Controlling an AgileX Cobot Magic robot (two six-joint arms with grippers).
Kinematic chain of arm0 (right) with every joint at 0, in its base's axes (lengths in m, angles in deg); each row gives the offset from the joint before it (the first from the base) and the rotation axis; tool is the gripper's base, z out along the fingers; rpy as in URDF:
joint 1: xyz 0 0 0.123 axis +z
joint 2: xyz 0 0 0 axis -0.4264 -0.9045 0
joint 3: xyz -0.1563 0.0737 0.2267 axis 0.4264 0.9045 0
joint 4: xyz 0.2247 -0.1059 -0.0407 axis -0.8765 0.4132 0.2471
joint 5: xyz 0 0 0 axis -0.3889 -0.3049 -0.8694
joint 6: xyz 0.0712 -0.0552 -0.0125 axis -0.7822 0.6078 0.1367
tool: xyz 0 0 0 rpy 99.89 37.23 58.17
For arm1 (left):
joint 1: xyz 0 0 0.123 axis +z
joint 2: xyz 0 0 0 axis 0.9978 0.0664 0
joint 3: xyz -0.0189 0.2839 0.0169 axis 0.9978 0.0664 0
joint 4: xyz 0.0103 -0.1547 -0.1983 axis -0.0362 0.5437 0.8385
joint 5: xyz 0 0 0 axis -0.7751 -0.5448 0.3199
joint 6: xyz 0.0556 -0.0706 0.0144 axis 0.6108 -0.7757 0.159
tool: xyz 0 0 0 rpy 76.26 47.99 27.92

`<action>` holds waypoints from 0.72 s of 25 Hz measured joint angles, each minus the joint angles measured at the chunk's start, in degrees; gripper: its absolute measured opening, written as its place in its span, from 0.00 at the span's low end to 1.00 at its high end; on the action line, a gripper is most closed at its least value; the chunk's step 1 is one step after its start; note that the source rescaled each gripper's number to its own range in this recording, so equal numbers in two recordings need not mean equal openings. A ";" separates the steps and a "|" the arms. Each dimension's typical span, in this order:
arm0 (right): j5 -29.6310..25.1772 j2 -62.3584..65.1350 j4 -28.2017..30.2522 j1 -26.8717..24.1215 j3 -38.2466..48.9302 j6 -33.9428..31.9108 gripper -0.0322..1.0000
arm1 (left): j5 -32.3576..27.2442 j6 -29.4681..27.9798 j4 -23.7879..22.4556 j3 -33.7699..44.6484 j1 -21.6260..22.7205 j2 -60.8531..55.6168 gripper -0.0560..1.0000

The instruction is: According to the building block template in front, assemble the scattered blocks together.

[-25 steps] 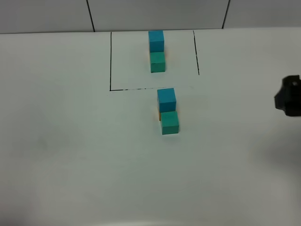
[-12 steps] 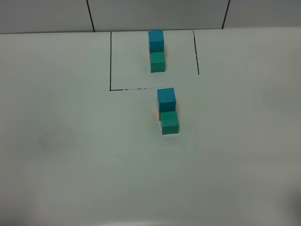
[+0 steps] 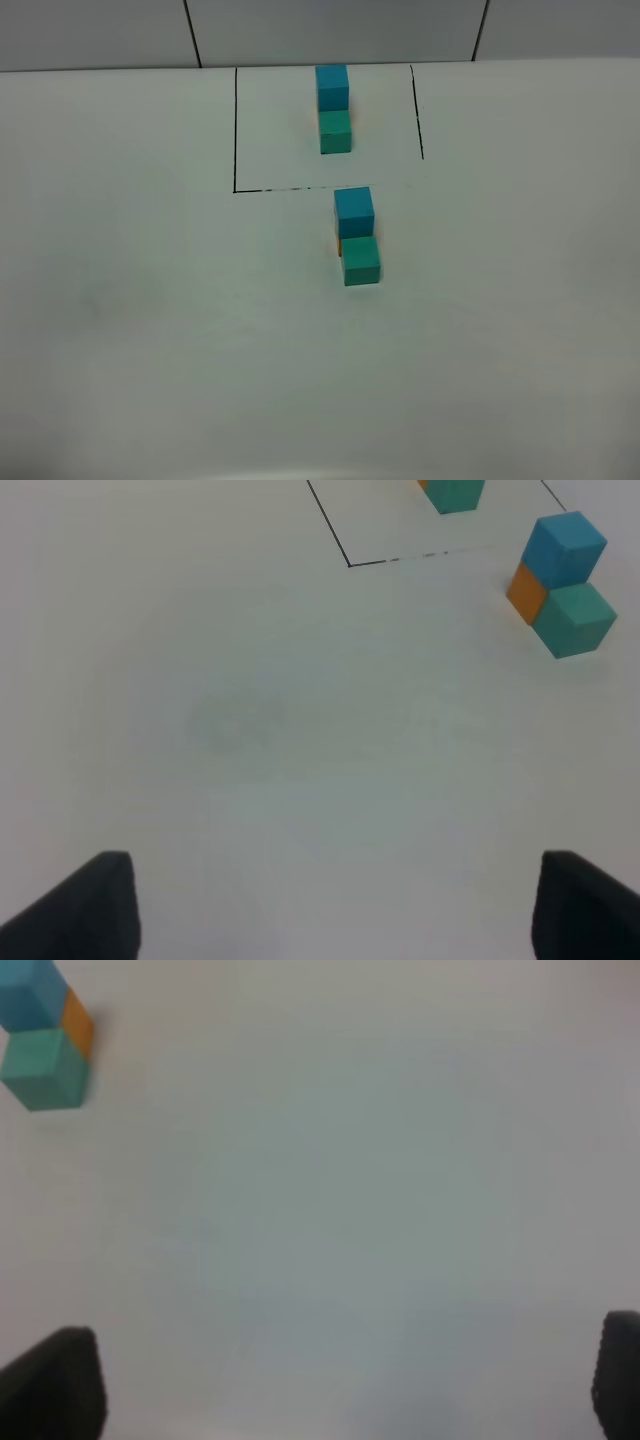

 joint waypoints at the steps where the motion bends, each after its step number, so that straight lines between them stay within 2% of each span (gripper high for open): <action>1: 0.12 1.54 -0.43 0.00 0.01 0.58 0.99 | 0.00 0.00 0.00 0.00 0.00 0.00 0.79; 6: 0.41 6.39 -0.85 0.00 0.01 1.69 0.96 | 0.00 0.00 0.00 0.00 0.00 0.00 0.79; 14: 0.46 6.57 -0.85 0.00 0.01 1.80 0.81 | 0.00 0.00 0.00 0.00 0.00 0.00 0.79; 18: 0.46 6.57 -0.85 0.00 0.01 1.80 0.77 | 0.00 0.00 0.00 0.00 0.00 0.00 0.79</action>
